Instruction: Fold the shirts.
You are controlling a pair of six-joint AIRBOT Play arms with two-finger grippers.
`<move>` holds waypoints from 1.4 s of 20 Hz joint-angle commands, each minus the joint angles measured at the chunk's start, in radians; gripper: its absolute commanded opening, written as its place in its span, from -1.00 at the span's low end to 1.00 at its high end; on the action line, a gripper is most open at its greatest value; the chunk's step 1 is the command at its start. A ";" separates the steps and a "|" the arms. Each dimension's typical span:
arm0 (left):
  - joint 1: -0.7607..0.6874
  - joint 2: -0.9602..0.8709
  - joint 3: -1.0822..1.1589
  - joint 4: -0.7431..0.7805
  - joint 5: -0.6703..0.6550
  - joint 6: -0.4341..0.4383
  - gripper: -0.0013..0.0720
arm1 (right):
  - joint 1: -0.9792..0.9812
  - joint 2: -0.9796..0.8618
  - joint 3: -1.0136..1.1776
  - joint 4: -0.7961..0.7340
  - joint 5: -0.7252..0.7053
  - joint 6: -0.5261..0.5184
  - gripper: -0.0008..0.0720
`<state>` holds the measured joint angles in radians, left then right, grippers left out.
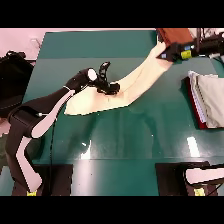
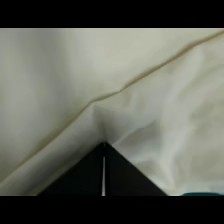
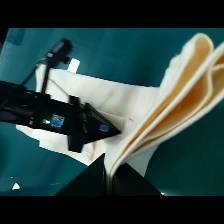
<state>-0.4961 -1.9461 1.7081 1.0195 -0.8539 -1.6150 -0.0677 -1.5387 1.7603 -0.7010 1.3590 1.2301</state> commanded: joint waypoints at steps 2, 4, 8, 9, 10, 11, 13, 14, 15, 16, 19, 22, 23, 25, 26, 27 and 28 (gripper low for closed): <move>-0.006 -0.027 0.021 -0.011 -0.012 -0.001 -0.90 | 0.137 0.010 0.116 0.000 -0.034 0.053 -0.93; 0.001 -0.026 0.056 -0.002 -0.041 0.000 -0.90 | 0.190 0.010 0.130 0.002 -0.058 0.056 -0.94; 0.084 0.027 0.174 0.084 -0.154 -0.008 -0.90 | 0.304 0.002 0.128 0.003 -0.146 0.056 -0.94; 0.124 0.050 0.206 0.119 -0.192 -0.008 -0.90 | 0.338 -0.006 0.128 0.004 -0.176 0.056 -0.94; 0.169 0.075 0.242 0.144 -0.236 -0.008 -0.90 | 0.378 -0.017 0.128 0.008 -0.211 0.056 -0.93; 0.213 0.101 0.276 0.175 -0.277 -0.005 -0.90 | 0.422 -0.037 0.128 0.033 -0.251 0.056 -0.93; 0.305 0.168 0.333 0.211 -0.329 0.001 -0.90 | 0.515 -0.093 0.129 0.104 -0.341 0.043 -0.93; 0.351 0.216 0.336 0.217 -0.327 0.002 -0.90 | 0.563 -0.128 0.129 0.143 -0.393 0.022 -0.93; 0.390 0.260 0.335 0.226 -0.323 0.004 -0.90 | 0.612 -0.171 0.130 0.196 -0.453 -0.010 -0.93; 0.427 0.300 0.335 0.237 -0.322 0.005 -0.90 | 0.656 -0.218 0.148 0.240 -0.499 -0.045 -0.89; 0.510 0.378 0.335 0.238 -0.328 0.012 -0.90 | 0.750 -0.380 0.312 0.262 -0.529 -0.080 0.01; 0.541 0.414 0.335 0.237 -0.361 0.034 -0.90 | 0.724 -0.358 0.250 0.208 -0.511 -0.078 -0.10; 0.540 0.416 0.335 0.237 -0.369 0.054 -0.90 | 0.690 -0.323 0.180 0.159 -0.490 -0.077 -0.11; 0.539 0.416 0.332 0.228 -0.381 0.053 -0.90 | 0.602 -0.248 0.026 0.045 -0.438 -0.039 -0.11; 0.539 0.416 0.331 0.221 -0.384 0.053 -0.90 | 0.550 -0.211 -0.057 -0.002 -0.411 -0.017 -0.11; 0.539 0.416 0.328 0.214 -0.385 0.053 -0.90 | 0.492 -0.171 -0.151 -0.049 -0.389 0.019 -0.11; 0.539 0.416 0.327 0.201 -0.384 0.053 -0.90 | 0.428 -0.134 -0.243 -0.086 -0.374 0.053 -0.11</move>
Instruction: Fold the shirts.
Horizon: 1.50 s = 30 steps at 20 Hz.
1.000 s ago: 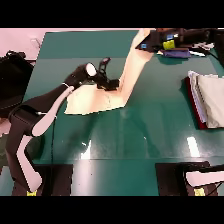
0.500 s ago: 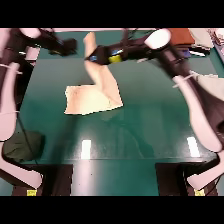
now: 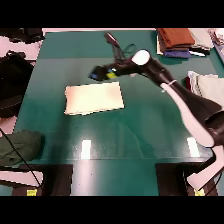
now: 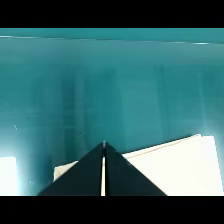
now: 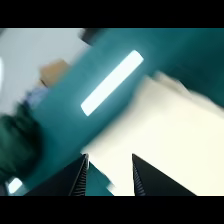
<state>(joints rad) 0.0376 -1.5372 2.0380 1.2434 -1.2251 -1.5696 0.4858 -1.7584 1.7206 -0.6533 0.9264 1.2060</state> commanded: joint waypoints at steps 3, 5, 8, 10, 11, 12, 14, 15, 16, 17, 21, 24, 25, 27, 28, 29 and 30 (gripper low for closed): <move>-0.003 0.007 -0.010 -0.053 -0.010 0.031 -0.90 | -0.294 0.142 -0.421 -0.093 0.067 0.087 0.47; -0.035 0.007 -0.027 -0.053 0.007 0.038 -0.90 | -0.359 0.118 -0.485 -0.011 0.089 0.087 0.61; -0.090 0.006 -0.047 -0.047 0.042 0.053 -0.90 | -0.360 0.046 -0.492 0.111 0.085 0.079 0.59; -0.119 0.002 -0.049 -0.046 0.043 0.053 -0.90 | -0.317 -0.013 -0.463 0.167 0.070 0.064 0.46; -0.131 0.002 -0.049 -0.047 0.043 0.053 -0.90 | -0.290 -0.048 -0.426 0.166 0.077 0.064 0.46; -0.140 0.000 -0.049 -0.047 0.043 0.053 -0.90 | -0.262 -0.084 -0.381 0.180 0.087 0.064 0.46; -0.153 -0.001 -0.049 -0.047 0.040 0.052 -0.90 | -0.204 -0.160 -0.284 0.245 0.089 0.065 0.46; -0.154 0.000 -0.049 -0.048 0.039 0.052 -0.90 | -0.180 -0.195 -0.238 0.269 0.085 0.065 0.46; -0.154 0.000 -0.049 -0.058 0.034 0.051 -0.90 | -0.155 -0.232 -0.188 0.269 0.084 0.069 0.36; -0.154 0.000 -0.049 -0.059 0.027 0.051 -0.90 | -0.137 -0.263 -0.142 0.269 0.084 0.069 0.14; -0.164 0.000 -0.049 -0.076 -0.001 0.051 -0.90 | -0.099 -0.333 0.014 0.258 0.088 0.049 -0.93; -0.202 0.000 -0.049 -0.073 0.002 0.051 -0.90 | -0.152 -0.296 0.113 0.175 0.113 0.055 -0.93; -0.220 0.000 -0.049 -0.073 0.007 0.052 -0.90 | -0.184 -0.267 0.135 0.109 0.125 0.080 -0.93; -0.258 0.000 -0.049 -0.072 0.017 0.053 -0.90 | -0.269 -0.185 0.145 -0.051 0.141 0.154 -0.93; -0.275 0.000 -0.049 -0.072 0.024 0.053 -0.90 | -0.323 -0.139 0.145 -0.139 0.158 0.186 -0.93; -0.292 0.000 -0.049 -0.072 0.034 0.053 -0.90 | -0.383 -0.095 0.145 -0.219 0.180 0.215 -0.93; -0.307 0.000 -0.049 -0.072 0.047 0.053 -0.90 | -0.440 -0.055 0.145 -0.283 0.202 0.228 -0.93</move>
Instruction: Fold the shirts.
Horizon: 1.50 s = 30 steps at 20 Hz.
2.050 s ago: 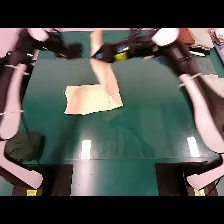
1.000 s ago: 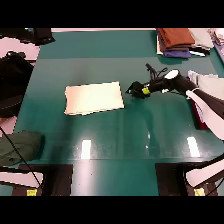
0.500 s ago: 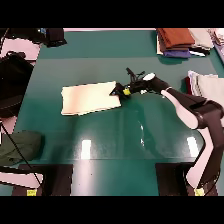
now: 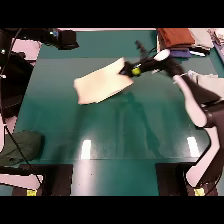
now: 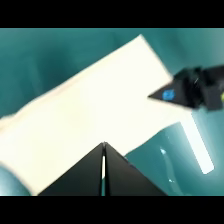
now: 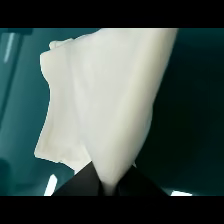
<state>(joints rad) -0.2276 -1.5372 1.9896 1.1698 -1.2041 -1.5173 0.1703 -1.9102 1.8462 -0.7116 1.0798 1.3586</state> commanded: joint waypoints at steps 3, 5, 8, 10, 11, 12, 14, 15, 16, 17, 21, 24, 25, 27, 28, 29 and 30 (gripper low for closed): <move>-0.072 0.000 0.000 0.001 0.057 0.000 -0.90 | -0.314 0.198 0.020 -0.345 0.099 0.103 -0.93; -0.079 0.000 0.000 -0.001 0.064 0.000 -0.90 | -0.447 0.242 0.020 -0.362 0.103 0.104 -0.93; -0.079 0.000 0.000 -0.006 0.062 -0.005 -0.90 | -0.631 0.273 0.020 -0.361 0.086 0.114 -0.93; -0.079 0.000 0.000 -0.006 0.063 -0.022 -0.90 | -0.726 0.273 0.020 -0.335 0.062 0.123 -0.93; -0.079 0.000 0.000 -0.006 0.063 -0.022 -0.90 | -0.762 0.273 0.020 -0.315 0.047 0.123 -0.93; -0.079 0.000 0.000 -0.006 0.063 -0.023 -0.90 | -0.789 0.273 0.020 -0.288 0.026 0.123 -0.93; -0.079 0.000 0.000 -0.006 0.064 -0.028 -0.90 | -0.818 0.277 0.020 -0.240 -0.021 0.120 -0.93; -0.079 0.000 0.000 -0.006 0.063 -0.029 -0.90 | -0.820 0.286 0.020 -0.231 -0.044 0.106 -0.93; -0.079 0.000 0.000 -0.006 0.063 -0.031 -0.90 | -0.820 0.299 0.020 -0.231 -0.071 0.097 -0.93; -0.079 0.000 0.000 -0.006 0.063 -0.031 -0.90 | -0.818 0.314 0.020 -0.230 -0.097 0.095 -0.93; -0.079 0.000 0.000 -0.007 0.059 -0.031 -0.90 | -0.816 0.392 0.020 -0.233 -0.161 0.087 -0.93; -0.079 0.000 0.000 -0.007 0.058 -0.030 -0.90 | -0.835 0.444 0.020 -0.235 -0.125 0.045 -0.93; -0.079 0.000 0.000 -0.007 0.056 -0.030 -0.90 | -0.843 0.459 0.020 -0.252 -0.095 0.042 -0.93; -0.079 0.000 0.000 -0.007 0.050 -0.028 -0.90 | -0.858 0.482 0.018 -0.340 -0.014 0.042 -0.93; -0.079 0.000 0.000 -0.007 0.043 -0.027 -0.90 | -0.867 0.495 0.002 -0.367 0.029 0.042 -0.93; -0.079 0.000 0.000 -0.007 0.040 -0.026 -0.90 | -0.879 0.510 -0.026 -0.379 0.067 0.042 -0.93; -0.079 0.000 0.000 -0.007 0.038 -0.026 -0.90 | -0.890 0.531 -0.067 -0.390 0.097 0.042 -0.93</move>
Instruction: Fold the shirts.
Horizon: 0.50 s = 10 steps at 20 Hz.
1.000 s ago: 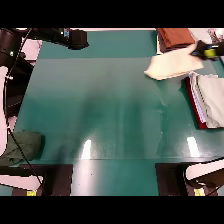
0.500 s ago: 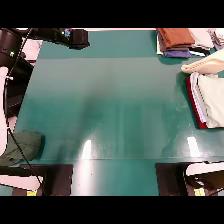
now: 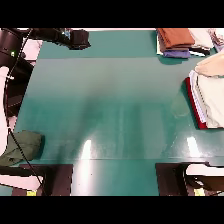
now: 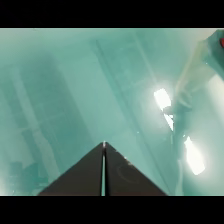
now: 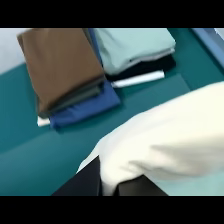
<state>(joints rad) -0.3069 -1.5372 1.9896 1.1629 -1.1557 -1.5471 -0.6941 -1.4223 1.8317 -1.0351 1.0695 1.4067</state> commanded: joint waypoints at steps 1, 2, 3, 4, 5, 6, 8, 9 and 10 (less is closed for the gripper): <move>0.000 0.000 0.000 0.000 -0.013 0.003 -0.90 | -0.039 0.070 -0.111 -0.068 0.133 -0.006 -0.93; 0.000 0.000 0.000 0.000 -0.013 0.003 -0.90 | -0.056 0.101 -0.173 -0.068 0.147 -0.011 -0.93; 0.000 0.000 0.000 0.000 -0.013 0.003 -0.90 | -0.074 0.137 -0.244 -0.069 0.163 -0.025 -0.94; 0.000 0.000 0.000 0.000 -0.013 0.003 -0.90 | -0.094 0.171 -0.309 -0.075 0.182 -0.036 -0.93; 0.000 0.000 0.000 0.000 -0.013 0.004 -0.90 | -0.114 0.207 -0.378 -0.117 0.202 -0.039 -0.93; 0.000 0.000 0.000 0.000 -0.013 0.005 -0.90 | -0.127 0.243 -0.448 -0.177 0.217 -0.039 -0.93; 0.000 0.000 0.000 0.000 -0.013 0.011 -0.90 | -0.150 0.310 -0.589 -0.286 0.218 -0.039 -0.92; 0.000 0.000 0.000 0.000 -0.013 0.011 -0.90 | -0.165 0.336 -0.652 -0.315 0.223 -0.039 -0.80; 0.000 0.000 0.000 0.000 -0.013 0.011 -0.90 | -0.185 0.362 -0.714 -0.333 0.224 -0.039 -0.22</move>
<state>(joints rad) -0.3069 -1.5372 1.9896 1.1629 -1.1679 -1.5402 -0.8360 -1.1412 1.2942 -1.2552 1.2655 1.3727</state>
